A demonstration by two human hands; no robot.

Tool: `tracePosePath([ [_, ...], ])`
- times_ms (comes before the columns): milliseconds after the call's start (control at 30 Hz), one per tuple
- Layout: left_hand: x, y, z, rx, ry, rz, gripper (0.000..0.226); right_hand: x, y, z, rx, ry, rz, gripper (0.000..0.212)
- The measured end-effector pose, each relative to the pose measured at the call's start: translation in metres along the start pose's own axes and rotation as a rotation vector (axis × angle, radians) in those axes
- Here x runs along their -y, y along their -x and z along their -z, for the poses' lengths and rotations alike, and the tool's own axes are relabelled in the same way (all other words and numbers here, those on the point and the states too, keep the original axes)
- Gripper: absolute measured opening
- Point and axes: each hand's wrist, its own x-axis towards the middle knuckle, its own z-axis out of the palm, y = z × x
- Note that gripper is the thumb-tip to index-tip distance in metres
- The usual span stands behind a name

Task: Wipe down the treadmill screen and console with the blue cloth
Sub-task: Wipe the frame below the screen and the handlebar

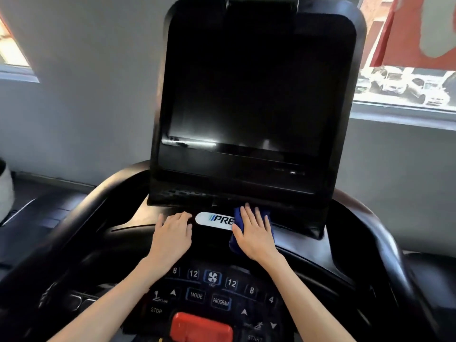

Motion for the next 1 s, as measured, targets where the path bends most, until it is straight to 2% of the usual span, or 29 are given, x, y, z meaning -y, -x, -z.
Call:
tracePosePath([
  [300,0.057,-0.005,0.004,0.046,0.037,0.128,0.029,0.057,-0.021,-0.02,-0.06,0.064,0.034,0.063],
  [667,0.133,0.001,-0.003,0.046,0.036,0.249,0.036,0.103,-0.028,-0.04,-0.081,0.117,-0.094,0.07],
  [1000,0.229,-0.007,0.021,0.054,0.029,0.255,0.05,0.207,-0.059,-0.091,0.013,0.231,0.152,0.07],
])
